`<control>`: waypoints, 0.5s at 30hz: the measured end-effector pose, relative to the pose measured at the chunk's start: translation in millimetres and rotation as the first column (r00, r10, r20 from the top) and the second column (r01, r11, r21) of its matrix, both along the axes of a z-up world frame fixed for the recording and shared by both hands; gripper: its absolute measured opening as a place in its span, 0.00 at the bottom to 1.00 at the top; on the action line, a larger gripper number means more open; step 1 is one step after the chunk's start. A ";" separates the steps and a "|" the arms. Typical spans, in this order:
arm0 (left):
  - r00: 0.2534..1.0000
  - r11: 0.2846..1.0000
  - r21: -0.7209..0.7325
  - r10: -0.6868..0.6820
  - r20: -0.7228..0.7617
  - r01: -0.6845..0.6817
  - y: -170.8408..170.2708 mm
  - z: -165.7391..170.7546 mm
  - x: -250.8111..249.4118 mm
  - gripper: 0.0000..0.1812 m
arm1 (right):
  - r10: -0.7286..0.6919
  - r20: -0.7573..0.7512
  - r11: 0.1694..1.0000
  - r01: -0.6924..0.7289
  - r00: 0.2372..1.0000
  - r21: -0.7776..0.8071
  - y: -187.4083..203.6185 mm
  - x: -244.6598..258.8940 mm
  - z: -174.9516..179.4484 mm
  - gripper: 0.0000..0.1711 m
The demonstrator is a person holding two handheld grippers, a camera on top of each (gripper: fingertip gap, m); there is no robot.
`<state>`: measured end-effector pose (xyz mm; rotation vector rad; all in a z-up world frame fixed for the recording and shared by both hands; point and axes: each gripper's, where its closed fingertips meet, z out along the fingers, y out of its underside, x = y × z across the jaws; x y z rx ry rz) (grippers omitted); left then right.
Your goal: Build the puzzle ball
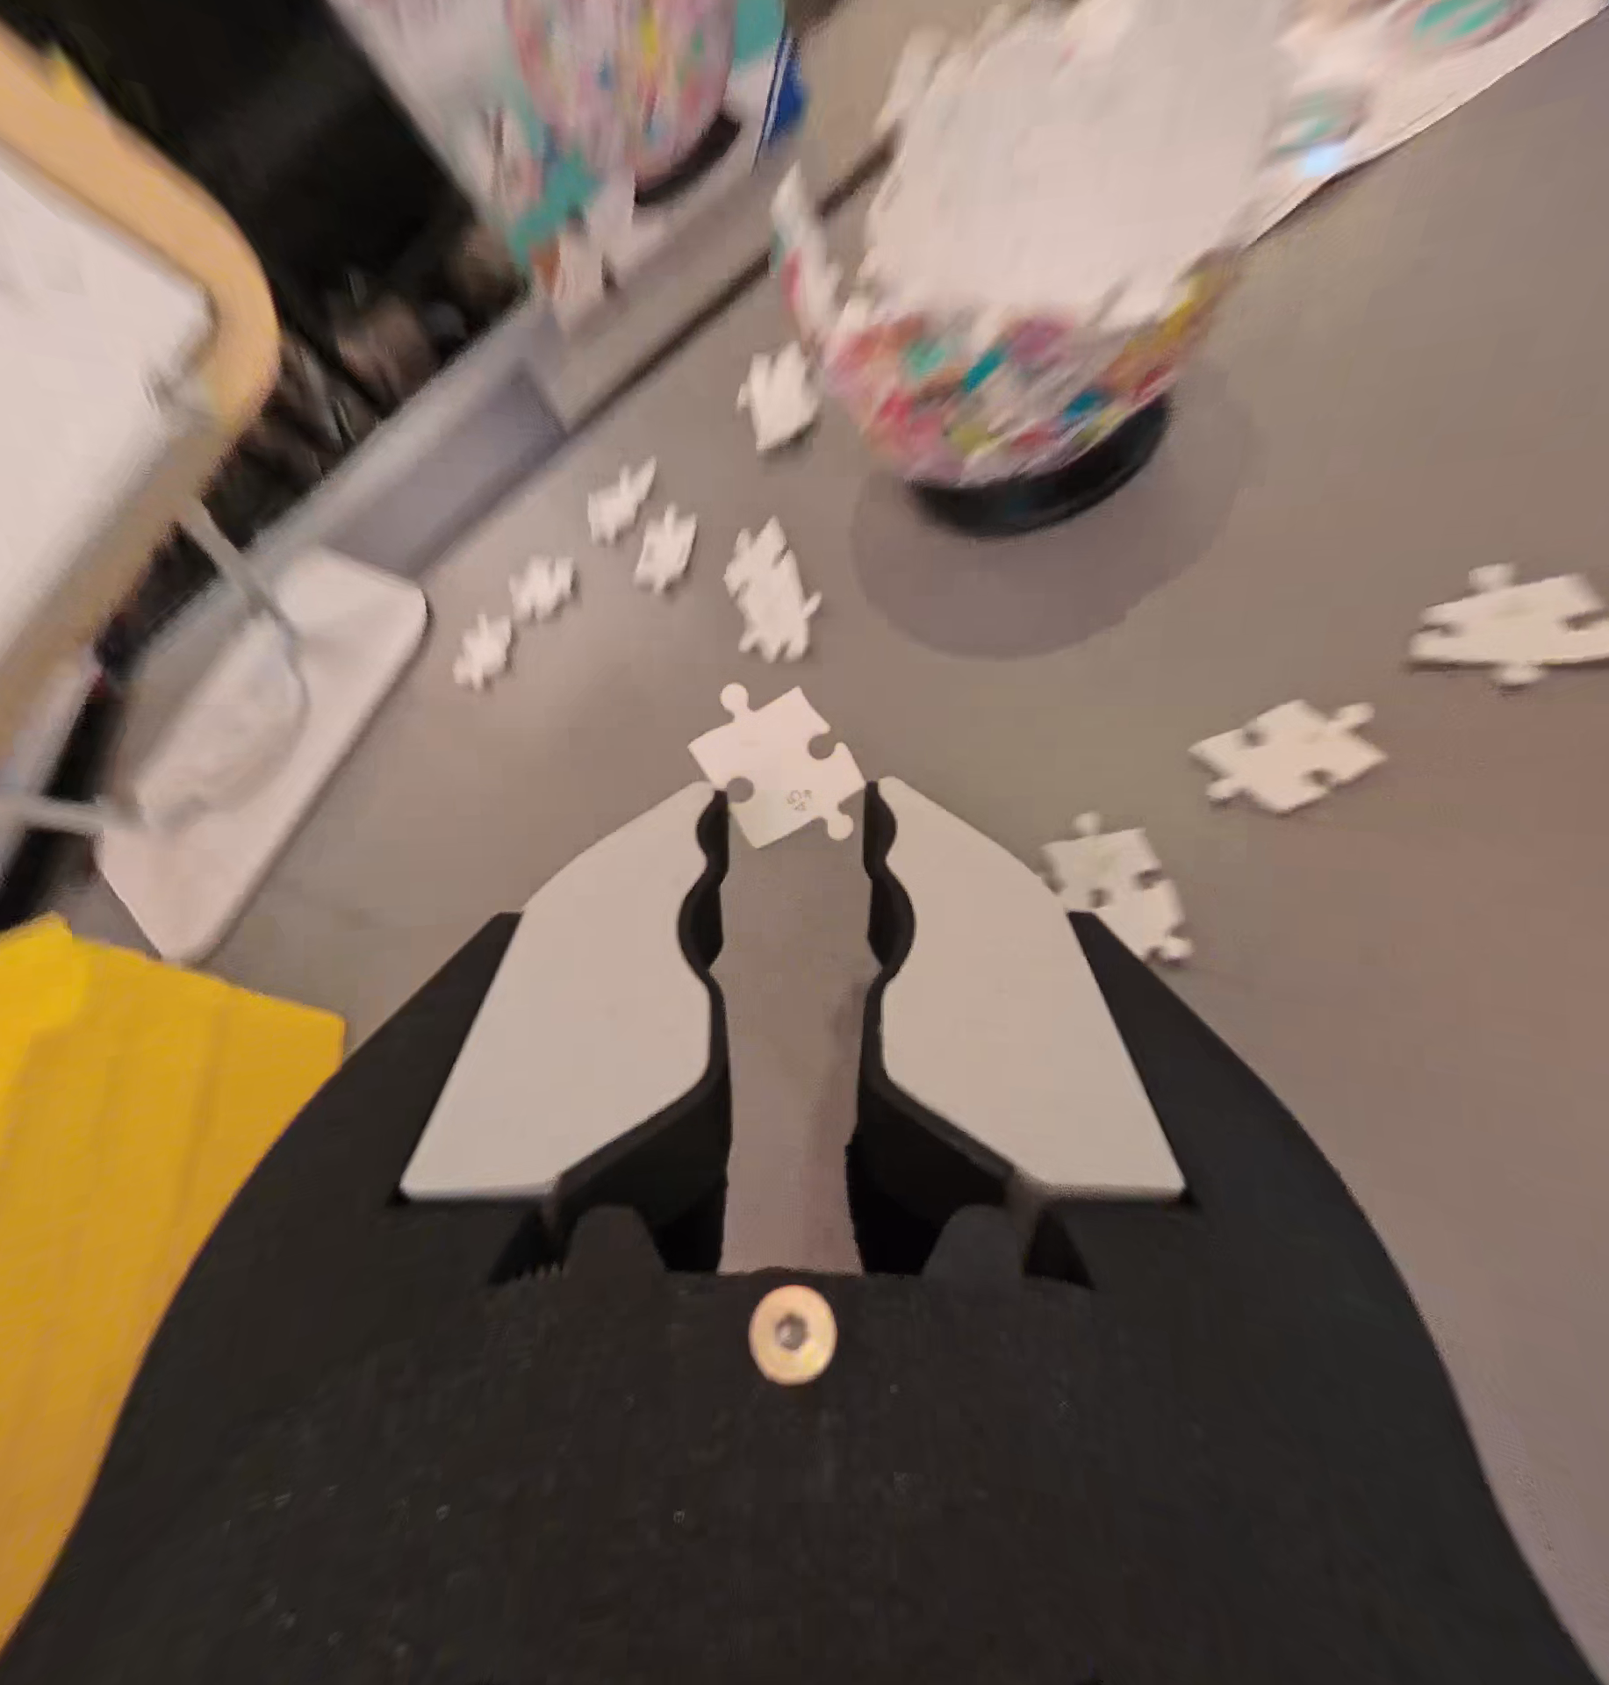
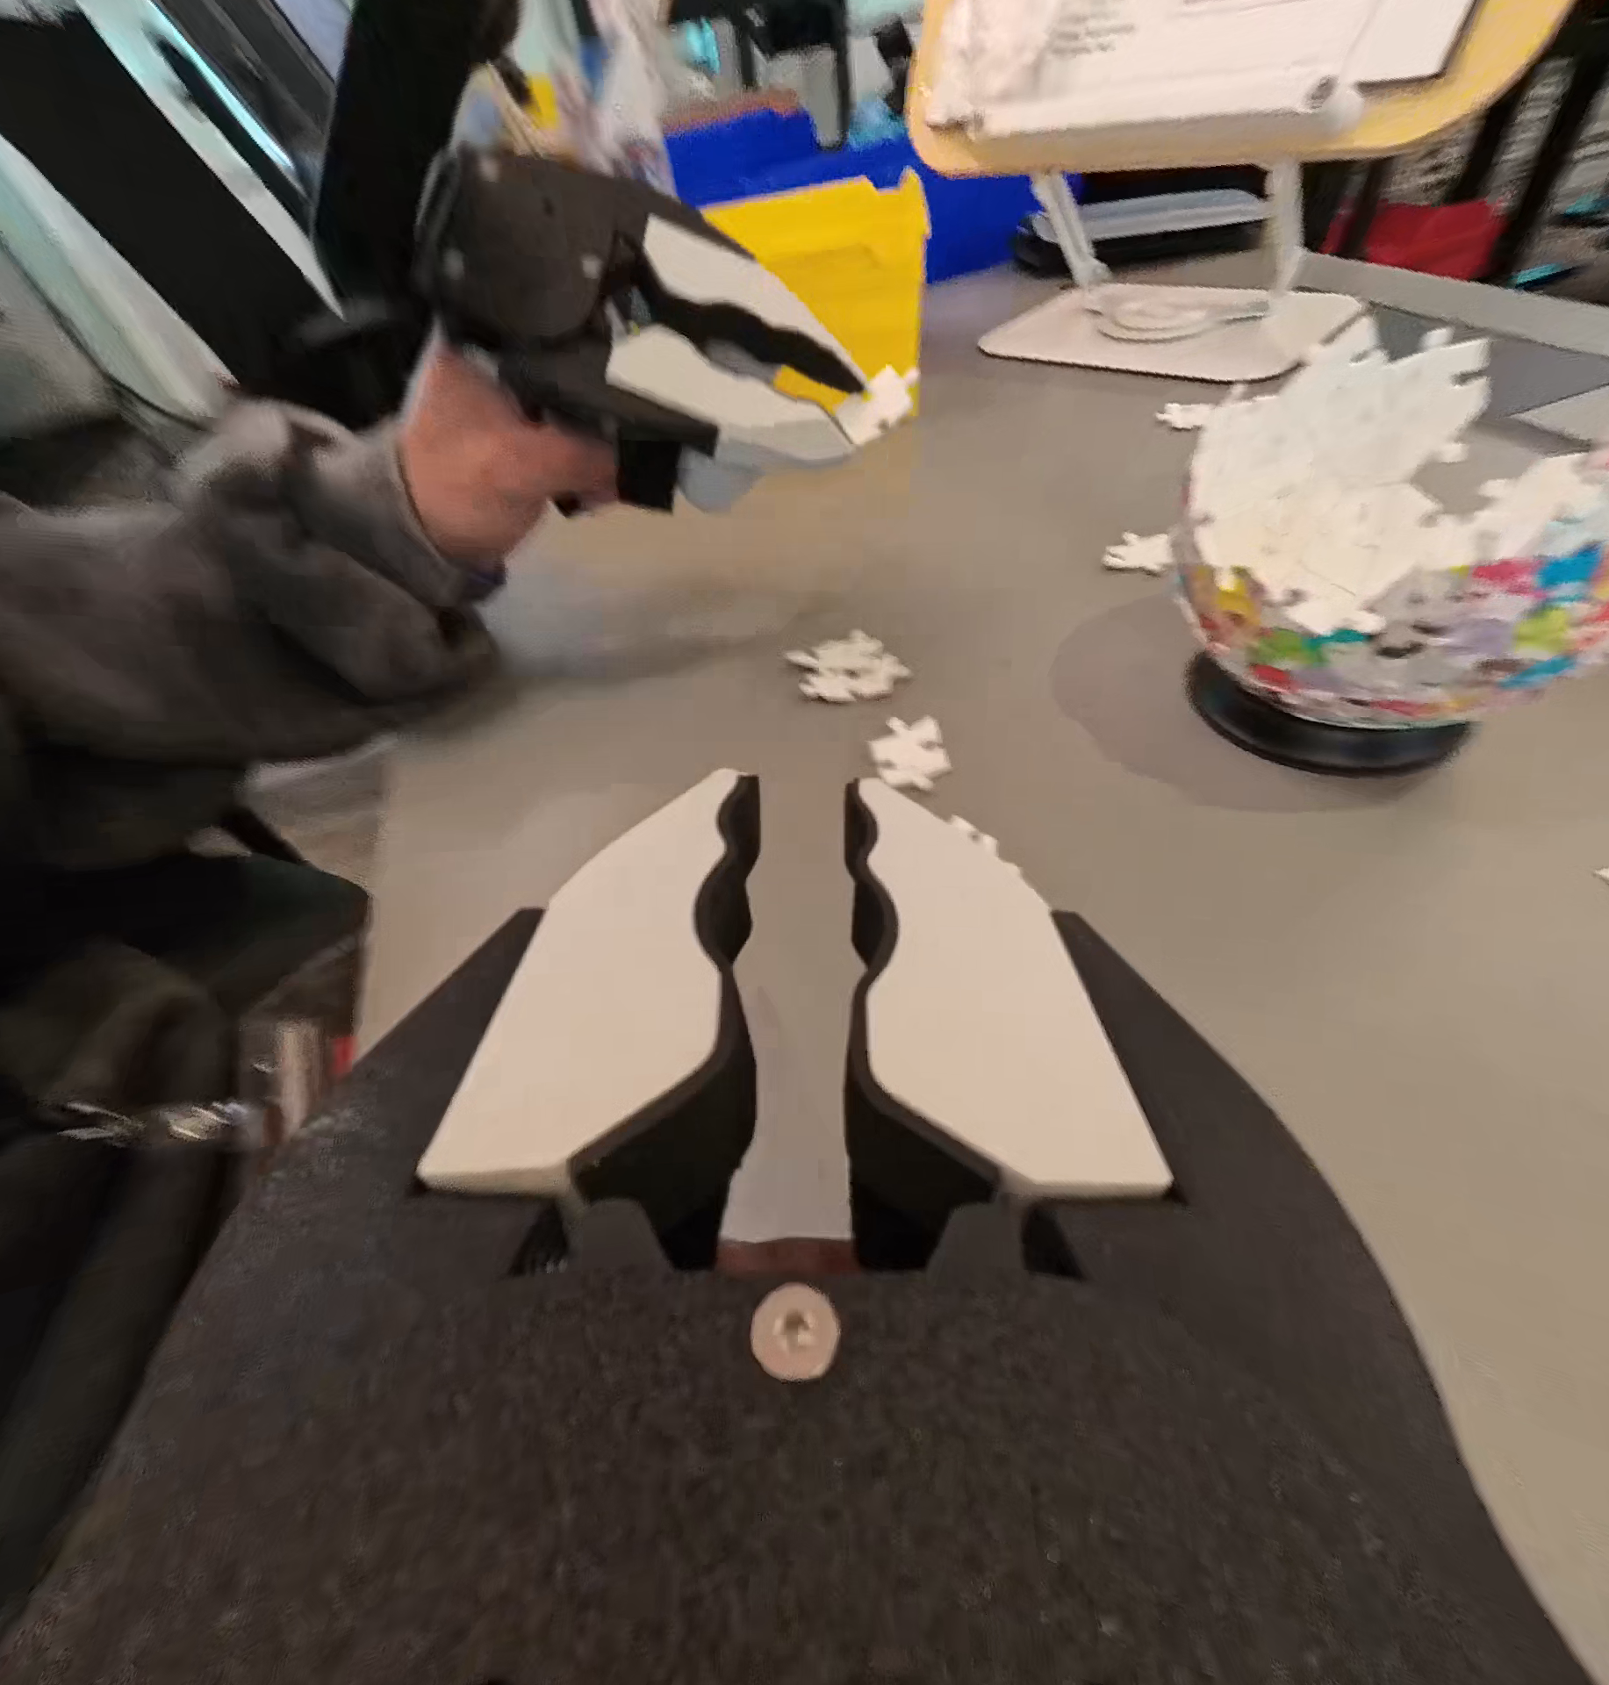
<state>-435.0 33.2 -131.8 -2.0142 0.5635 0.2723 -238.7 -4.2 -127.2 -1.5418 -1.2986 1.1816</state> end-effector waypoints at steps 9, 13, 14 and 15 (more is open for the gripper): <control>0.903 0.939 0.175 -0.213 -0.373 0.295 -59.0 26.2 142.1 0.15 | 0.129 -0.171 0.934 -0.178 0.977 -0.310 -19.5 -21.9 32.0 0.12; 0.862 0.921 0.183 -0.231 -0.452 0.343 -74.6 26.2 163.5 0.15 | 0.152 -0.178 0.955 -0.191 0.972 -0.229 -27.8 -17.4 44.0 0.10; 0.859 0.919 0.182 -0.237 -0.453 0.349 -77.4 26.6 166.8 0.15 | 0.149 -0.151 0.963 -0.178 0.977 -0.203 -26.8 -15.3 42.4 0.10; 0.859 0.917 0.181 -0.244 -0.451 0.356 -79.9 26.8 170.0 0.15 | 0.156 -0.137 0.967 -0.179 0.978 -0.181 -27.2 -13.6 41.9 0.09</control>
